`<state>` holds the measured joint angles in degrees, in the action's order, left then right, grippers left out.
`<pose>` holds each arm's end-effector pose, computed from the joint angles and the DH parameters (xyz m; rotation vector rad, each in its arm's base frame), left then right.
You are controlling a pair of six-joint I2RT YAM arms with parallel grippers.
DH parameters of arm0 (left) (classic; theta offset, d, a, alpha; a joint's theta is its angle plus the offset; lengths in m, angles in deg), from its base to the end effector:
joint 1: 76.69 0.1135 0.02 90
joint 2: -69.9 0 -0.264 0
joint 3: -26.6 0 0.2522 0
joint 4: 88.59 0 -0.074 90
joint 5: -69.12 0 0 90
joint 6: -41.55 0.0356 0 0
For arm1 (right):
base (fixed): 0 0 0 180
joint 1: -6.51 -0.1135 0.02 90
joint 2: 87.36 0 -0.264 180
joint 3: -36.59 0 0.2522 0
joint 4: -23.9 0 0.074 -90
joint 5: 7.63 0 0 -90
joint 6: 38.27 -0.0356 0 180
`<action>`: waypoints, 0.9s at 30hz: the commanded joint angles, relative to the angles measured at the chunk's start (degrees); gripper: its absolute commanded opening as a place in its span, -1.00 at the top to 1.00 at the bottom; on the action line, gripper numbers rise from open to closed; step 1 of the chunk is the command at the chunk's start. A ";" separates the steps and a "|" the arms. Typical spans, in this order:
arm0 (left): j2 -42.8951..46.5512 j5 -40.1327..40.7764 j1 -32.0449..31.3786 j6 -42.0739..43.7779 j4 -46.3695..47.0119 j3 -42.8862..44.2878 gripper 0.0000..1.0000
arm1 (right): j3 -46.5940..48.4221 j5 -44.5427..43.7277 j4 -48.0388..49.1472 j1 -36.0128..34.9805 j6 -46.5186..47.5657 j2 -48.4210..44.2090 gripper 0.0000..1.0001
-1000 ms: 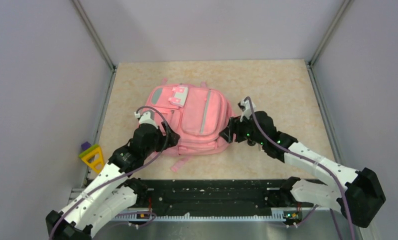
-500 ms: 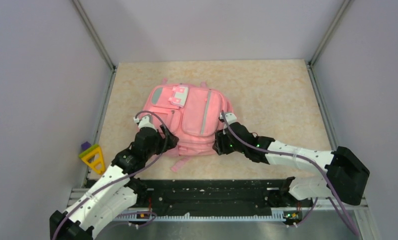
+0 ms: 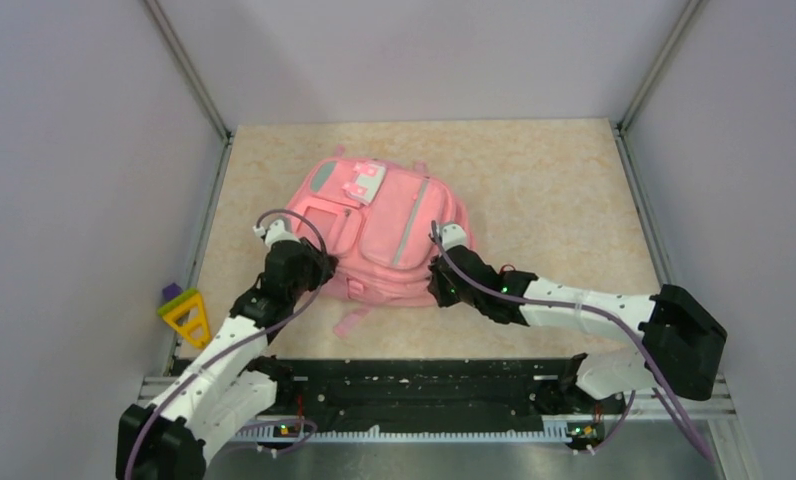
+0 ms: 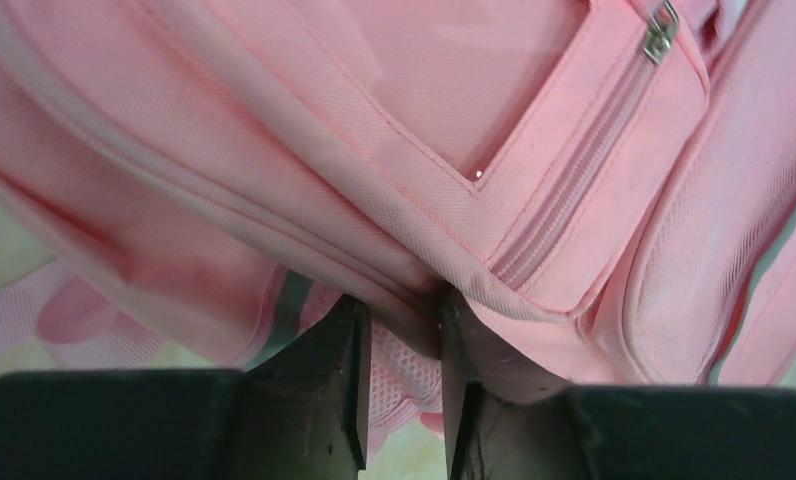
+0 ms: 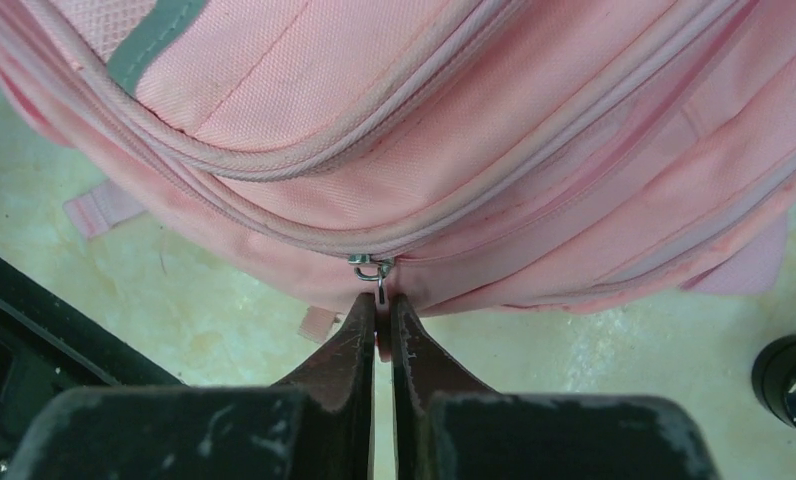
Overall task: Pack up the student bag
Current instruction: Zip the student bag at the center of the board.
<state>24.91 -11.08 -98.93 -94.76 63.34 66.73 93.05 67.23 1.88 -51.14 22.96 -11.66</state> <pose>0.1653 -0.0611 0.2195 -0.5535 2.1094 -0.5128 0.1547 0.2268 0.2147 -0.4405 2.2672 0.4917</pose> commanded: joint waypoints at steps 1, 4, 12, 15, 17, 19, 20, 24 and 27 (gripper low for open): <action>-9.94 -0.69 6.80 7.26 12.57 3.11 0.60 | 4.14 -3.38 -2.93 1.87 3.60 -0.17 1.00; -18.38 -1.81 9.63 11.31 16.78 7.34 0.84 | 4.64 -0.42 -3.16 6.02 5.04 0.32 1.00; -36.74 -3.95 13.46 19.90 22.91 20.69 0.98 | 7.07 5.30 -0.55 19.24 10.80 3.74 1.00; -42.91 -5.43 13.71 22.79 22.14 27.04 1.00 | 9.46 7.19 1.08 23.05 14.48 7.09 1.00; -45.47 -7.47 13.71 24.51 17.01 32.23 0.99 | 11.70 7.69 0.46 23.69 16.54 9.07 1.00; -45.69 -9.32 13.63 25.19 14.53 35.32 0.81 | 13.15 10.19 0.21 23.72 17.59 9.97 1.00; -44.64 -10.39 13.58 25.37 14.49 34.84 0.66 | 13.25 11.97 0.75 23.72 17.60 9.97 1.00; -36.42 -8.08 13.05 23.97 10.67 29.59 -0.14 | 12.08 17.27 3.69 23.72 15.64 9.88 1.00; -28.56 -3.53 11.04 21.11 6.48 24.56 -0.44 | 10.81 19.46 5.77 23.72 14.11 10.19 1.00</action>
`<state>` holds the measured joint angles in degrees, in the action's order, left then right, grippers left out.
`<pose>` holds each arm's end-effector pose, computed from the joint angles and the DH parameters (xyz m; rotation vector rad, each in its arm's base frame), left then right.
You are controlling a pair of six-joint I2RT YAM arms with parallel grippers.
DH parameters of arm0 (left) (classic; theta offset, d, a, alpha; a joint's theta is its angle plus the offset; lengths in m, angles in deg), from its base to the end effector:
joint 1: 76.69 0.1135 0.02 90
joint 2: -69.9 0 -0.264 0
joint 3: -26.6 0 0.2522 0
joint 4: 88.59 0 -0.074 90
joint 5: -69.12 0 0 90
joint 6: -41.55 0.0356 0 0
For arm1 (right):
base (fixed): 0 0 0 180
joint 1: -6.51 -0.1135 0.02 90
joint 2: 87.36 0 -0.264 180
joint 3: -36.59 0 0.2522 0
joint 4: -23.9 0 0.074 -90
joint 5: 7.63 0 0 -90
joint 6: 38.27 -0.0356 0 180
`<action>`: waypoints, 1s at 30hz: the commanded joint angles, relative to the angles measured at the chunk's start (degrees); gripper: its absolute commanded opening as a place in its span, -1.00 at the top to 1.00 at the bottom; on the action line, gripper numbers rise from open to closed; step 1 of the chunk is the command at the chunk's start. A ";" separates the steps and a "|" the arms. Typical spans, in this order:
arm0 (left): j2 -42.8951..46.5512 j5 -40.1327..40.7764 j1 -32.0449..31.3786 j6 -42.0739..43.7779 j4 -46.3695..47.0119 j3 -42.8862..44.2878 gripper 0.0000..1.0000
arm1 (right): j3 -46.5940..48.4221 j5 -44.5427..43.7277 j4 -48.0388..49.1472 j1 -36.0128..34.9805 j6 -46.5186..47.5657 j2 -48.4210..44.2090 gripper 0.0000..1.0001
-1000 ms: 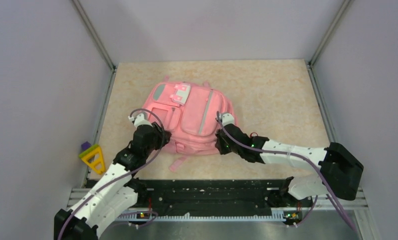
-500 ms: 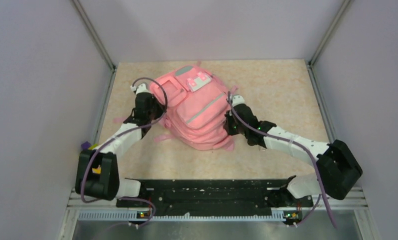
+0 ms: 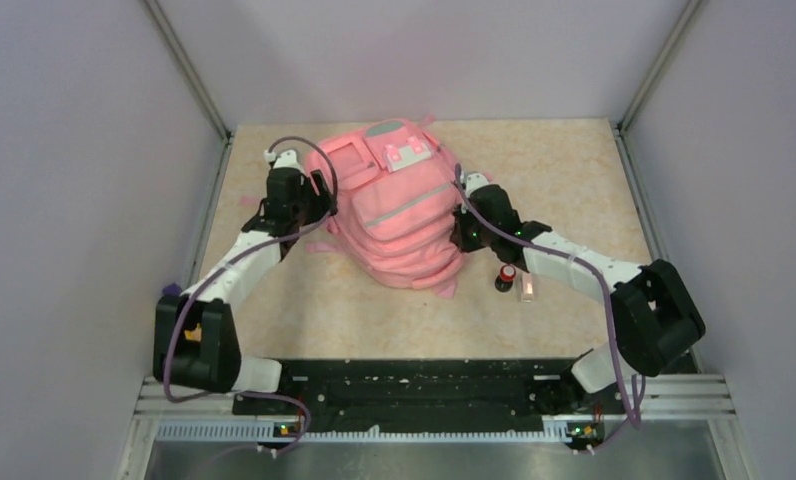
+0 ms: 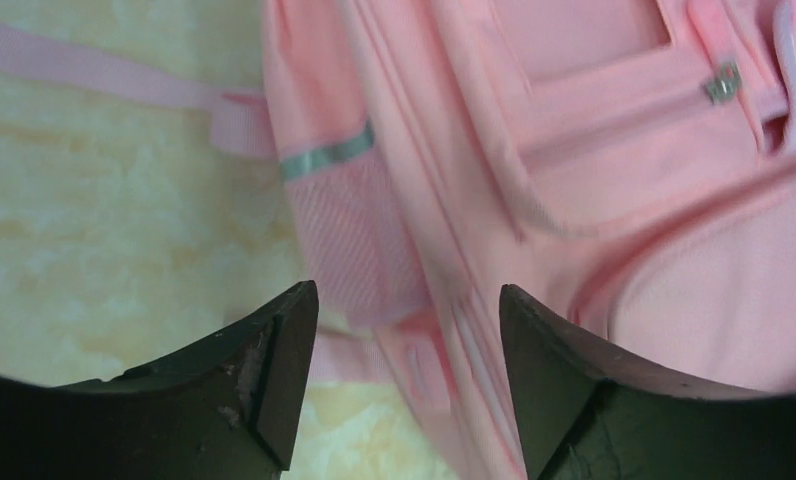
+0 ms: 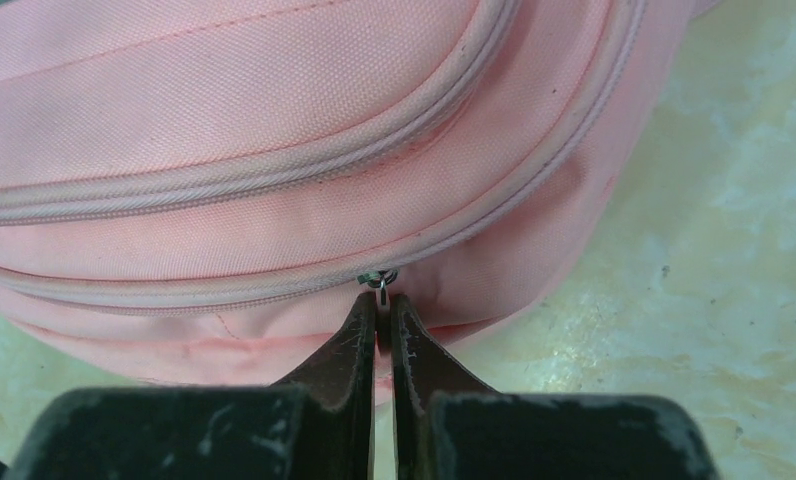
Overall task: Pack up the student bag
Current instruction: Zip the student bag at the center of the board.
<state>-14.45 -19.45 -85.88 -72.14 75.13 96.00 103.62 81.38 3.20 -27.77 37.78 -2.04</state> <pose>0.3273 -0.0520 0.2543 -0.2839 2.1127 -0.3142 0.2673 0.1815 0.2285 -0.3944 2.2530 0.4278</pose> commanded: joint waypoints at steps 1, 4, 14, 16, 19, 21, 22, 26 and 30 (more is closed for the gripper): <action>13.32 5.35 -3.03 -2.60 -6.71 -6.60 -0.47 | -0.06 5.72 5.00 0.36 -1.20 0.67 1.00; 20.30 6.01 -7.34 -6.61 -9.54 -12.28 -0.51 | -0.36 6.77 5.99 0.34 -2.08 0.98 1.00; 31.09 -3.05 -16.64 -24.67 4.07 -30.15 -0.52 | -0.06 8.63 6.56 0.34 -3.25 0.75 1.00; 30.63 -3.71 -17.45 -27.07 8.10 -32.08 -0.52 | -0.23 8.78 8.05 0.28 -3.31 0.57 1.00; 28.14 -5.11 -18.68 -29.14 14.00 -33.94 -0.53 | -0.57 8.75 8.41 0.35 -3.36 0.51 1.00; 25.35 -6.16 -19.47 -29.99 16.82 -34.02 -0.53 | -0.63 8.73 8.52 0.28 -3.28 0.69 1.00; 24.36 -6.22 -20.18 -30.36 18.22 -34.00 -0.53 | -0.65 8.79 8.49 0.34 -3.21 0.84 1.00; 21.99 -3.82 -23.34 -30.98 22.22 -33.60 -0.54 | -0.26 8.90 8.17 0.30 -3.05 1.46 1.00; 18.07 -2.21 -23.94 -31.30 23.13 -32.20 -0.57 | 0.03 9.24 8.25 0.32 -3.02 1.76 1.00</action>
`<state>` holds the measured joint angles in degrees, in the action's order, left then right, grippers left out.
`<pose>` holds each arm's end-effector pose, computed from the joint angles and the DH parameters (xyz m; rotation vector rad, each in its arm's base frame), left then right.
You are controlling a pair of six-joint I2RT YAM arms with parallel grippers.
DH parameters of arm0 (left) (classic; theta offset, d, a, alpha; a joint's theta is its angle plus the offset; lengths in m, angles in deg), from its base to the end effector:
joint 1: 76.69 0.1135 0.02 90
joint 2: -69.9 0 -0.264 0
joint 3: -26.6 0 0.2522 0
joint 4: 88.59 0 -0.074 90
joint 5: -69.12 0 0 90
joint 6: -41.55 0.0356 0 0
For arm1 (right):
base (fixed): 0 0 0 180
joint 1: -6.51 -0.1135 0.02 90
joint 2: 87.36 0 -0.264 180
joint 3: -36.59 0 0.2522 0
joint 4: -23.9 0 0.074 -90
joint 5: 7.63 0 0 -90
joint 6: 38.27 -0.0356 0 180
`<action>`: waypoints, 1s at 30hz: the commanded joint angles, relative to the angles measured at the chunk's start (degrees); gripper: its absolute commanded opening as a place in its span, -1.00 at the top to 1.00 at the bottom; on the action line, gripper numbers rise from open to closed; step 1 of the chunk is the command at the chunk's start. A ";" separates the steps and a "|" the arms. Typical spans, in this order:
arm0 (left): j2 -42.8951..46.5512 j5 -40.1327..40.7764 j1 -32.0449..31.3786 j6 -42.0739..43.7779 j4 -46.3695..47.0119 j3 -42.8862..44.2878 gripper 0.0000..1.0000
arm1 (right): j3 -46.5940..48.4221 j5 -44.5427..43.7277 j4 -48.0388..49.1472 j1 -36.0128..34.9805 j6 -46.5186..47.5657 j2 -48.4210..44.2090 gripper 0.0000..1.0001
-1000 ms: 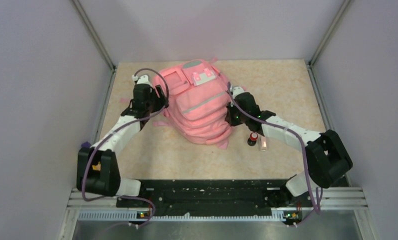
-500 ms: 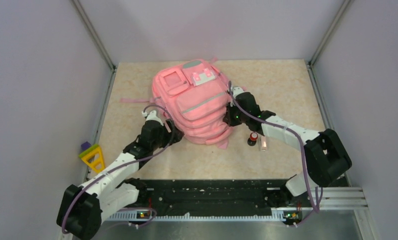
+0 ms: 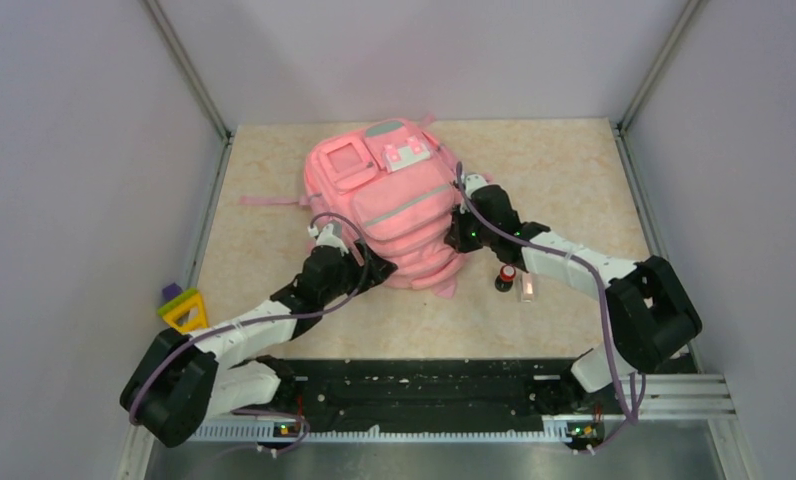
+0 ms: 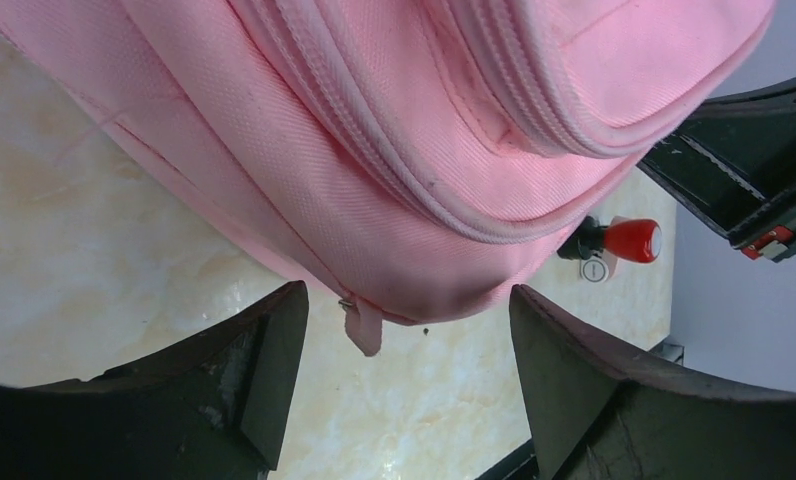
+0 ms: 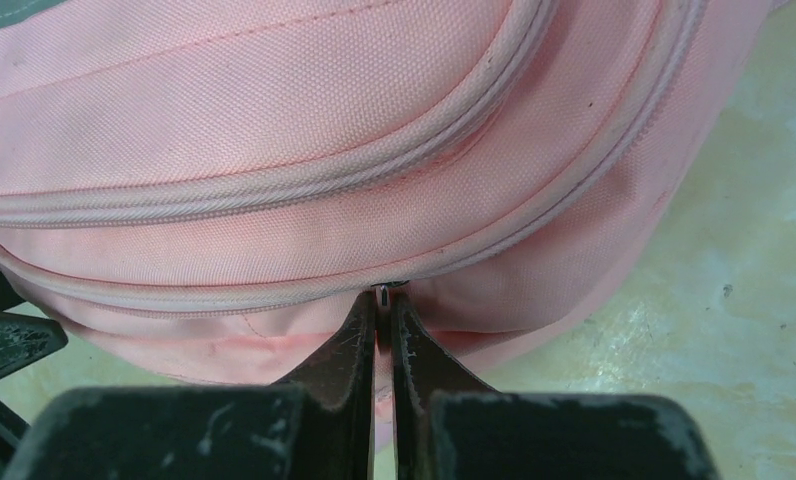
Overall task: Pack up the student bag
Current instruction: Zip the student bag at the center of the board.
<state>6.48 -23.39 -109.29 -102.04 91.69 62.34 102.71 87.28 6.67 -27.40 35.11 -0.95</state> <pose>0.1866 -0.1212 0.1820 -0.3711 2.1640 -0.9471 0.2696 0.1849 0.2229 -0.3912 2.2518 0.5693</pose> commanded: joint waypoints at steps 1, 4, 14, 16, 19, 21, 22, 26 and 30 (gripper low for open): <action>-3.92 1.94 -0.58 -1.66 7.18 1.49 -0.57 | 1.05 3.40 4.76 -0.05 -0.37 0.73 1.00; -6.60 4.79 -0.56 -2.38 8.01 1.47 -0.44 | 1.31 3.08 4.52 -0.03 -0.22 1.01 1.00; 0.78 14.67 4.81 5.20 -4.85 3.46 1.00 | 2.18 -4.72 -0.43 0.97 0.62 0.87 1.00; 2.60 10.77 10.77 8.42 -8.44 4.30 1.00 | 2.83 -4.46 -0.92 2.06 0.81 1.27 1.00; 4.49 7.08 19.46 14.19 -12.11 5.77 1.00 | 4.24 -3.11 -0.82 3.23 1.56 2.40 1.00; 3.94 6.81 23.20 18.98 -15.44 9.12 1.00 | 5.98 -2.22 -1.16 3.49 2.40 3.58 1.00; 3.02 6.78 24.67 21.01 -16.72 10.95 1.00 | 7.02 -1.33 -1.06 3.50 2.94 4.36 1.00; -4.76 5.14 30.79 25.04 -16.90 18.07 0.98 | 11.40 3.12 -0.12 3.50 3.61 7.78 1.00; -9.24 1.82 32.15 25.05 -21.18 25.15 0.27 | 14.05 7.62 -0.13 3.23 2.99 9.67 1.00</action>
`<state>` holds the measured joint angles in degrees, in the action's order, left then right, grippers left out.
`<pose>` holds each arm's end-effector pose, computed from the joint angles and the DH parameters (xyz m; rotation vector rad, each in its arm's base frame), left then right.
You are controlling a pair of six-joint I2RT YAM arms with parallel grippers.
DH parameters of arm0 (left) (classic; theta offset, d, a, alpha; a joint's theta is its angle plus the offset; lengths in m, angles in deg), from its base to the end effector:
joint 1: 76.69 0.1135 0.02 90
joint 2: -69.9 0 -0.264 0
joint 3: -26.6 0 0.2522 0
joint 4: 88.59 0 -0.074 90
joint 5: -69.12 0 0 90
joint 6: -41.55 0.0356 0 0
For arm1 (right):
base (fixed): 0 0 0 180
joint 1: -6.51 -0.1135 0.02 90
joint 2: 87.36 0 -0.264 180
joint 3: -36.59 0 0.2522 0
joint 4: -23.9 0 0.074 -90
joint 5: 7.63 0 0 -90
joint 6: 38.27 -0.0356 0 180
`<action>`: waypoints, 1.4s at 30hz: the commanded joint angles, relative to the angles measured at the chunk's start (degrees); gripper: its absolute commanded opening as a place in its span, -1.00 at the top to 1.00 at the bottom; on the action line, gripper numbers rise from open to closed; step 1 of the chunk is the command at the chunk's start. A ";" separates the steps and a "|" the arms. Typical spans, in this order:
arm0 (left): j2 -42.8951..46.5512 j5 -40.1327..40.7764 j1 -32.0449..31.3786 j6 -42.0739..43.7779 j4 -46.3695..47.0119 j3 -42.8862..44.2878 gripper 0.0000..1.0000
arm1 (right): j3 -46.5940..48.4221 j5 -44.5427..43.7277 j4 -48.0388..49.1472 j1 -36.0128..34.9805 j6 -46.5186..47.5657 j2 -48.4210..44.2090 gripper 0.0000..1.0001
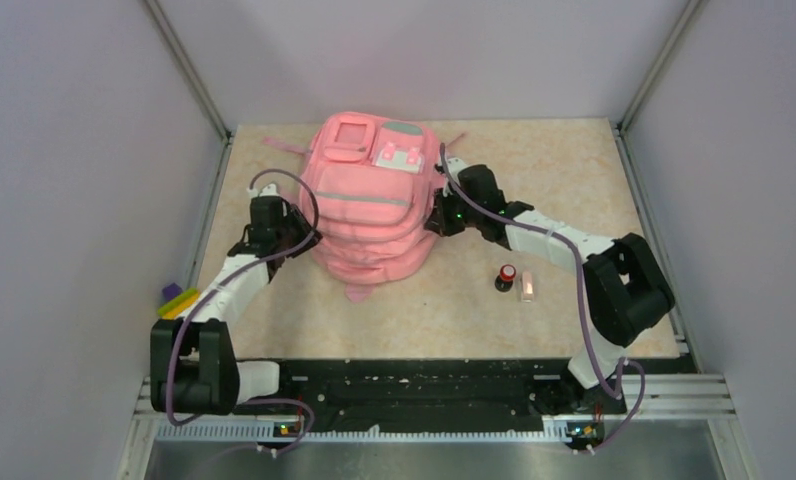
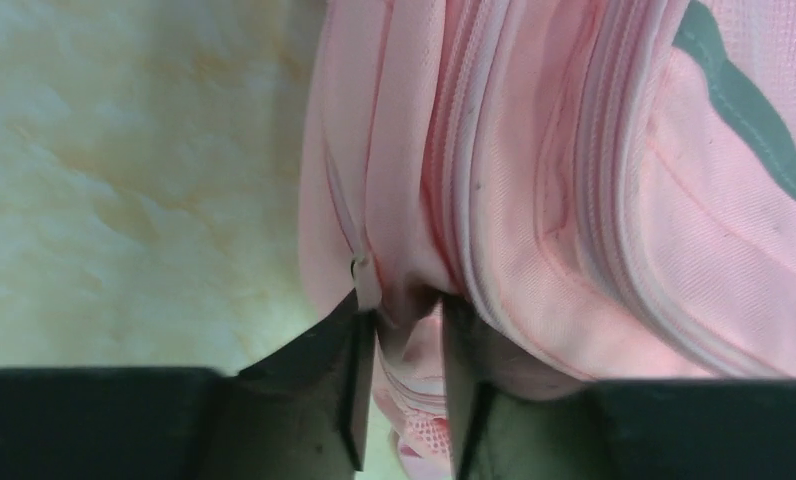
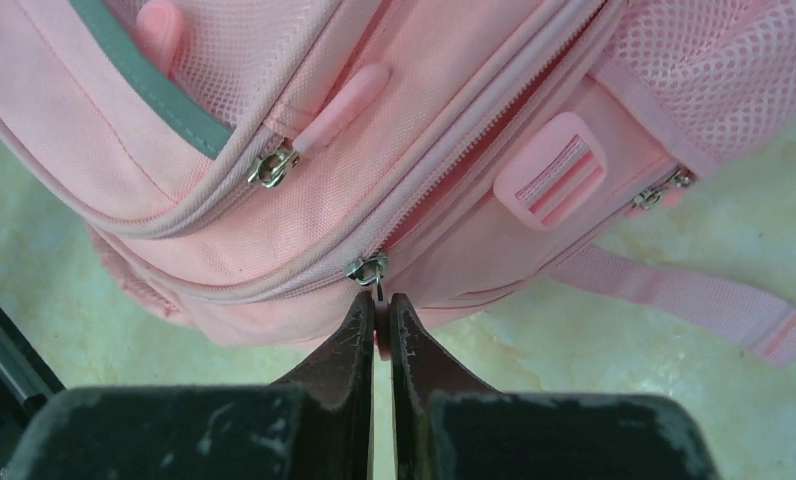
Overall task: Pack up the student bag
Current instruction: Zip the student bag at the center of the board.
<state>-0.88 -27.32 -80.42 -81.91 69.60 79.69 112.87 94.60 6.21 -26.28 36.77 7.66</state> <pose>0.2570 -0.0208 0.2166 -0.5306 2.2366 -0.4681 0.3065 0.2064 0.2309 -0.4743 2.2294 0.6880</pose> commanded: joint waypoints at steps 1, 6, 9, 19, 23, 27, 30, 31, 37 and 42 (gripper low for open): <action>-1.66 3.28 3.24 4.24 1.90 7.45 0.11 | 3.68 0.41 0.39 1.86 1.27 0.98 1.00; 4.51 0.99 -0.54 -0.30 5.14 -1.65 -0.53 | 1.56 0.46 2.41 0.77 0.45 0.85 1.00; 9.61 3.74 -5.42 -3.68 5.57 -7.84 -0.55 | 1.06 1.09 3.28 0.46 -0.26 1.65 1.00; 16.41 9.43 -16.47 -14.98 13.75 -18.35 -0.60 | 2.59 1.48 3.54 -2.03 -0.55 3.28 1.00; 12.35 9.44 -16.82 -14.81 15.04 -18.05 -0.60 | 2.57 1.19 3.55 -2.53 -0.48 3.17 1.00; 9.09 9.18 -17.61 -15.04 16.31 -17.80 -0.49 | 2.27 0.42 3.33 -2.54 -0.41 2.74 1.00; 8.03 9.98 -19.68 -15.81 17.15 -18.26 -0.38 | 2.29 -0.15 3.16 -2.54 -0.18 2.52 1.00; 7.77 10.48 -20.40 -16.13 17.31 -18.46 -0.38 | 2.28 -0.33 3.17 -2.54 -0.31 2.44 1.00; 6.87 14.33 -23.72 -18.51 17.59 -20.16 -0.29 | 2.69 -0.49 2.91 -2.54 -0.29 2.49 1.00; 5.44 15.62 -25.60 -20.51 19.82 -22.15 -0.18 | 2.88 -0.88 2.57 -2.54 -0.21 2.39 1.00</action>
<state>6.35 -12.28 -104.26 -100.22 86.62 59.41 114.36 94.31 7.89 -28.23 36.55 10.37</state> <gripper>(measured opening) 0.607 0.019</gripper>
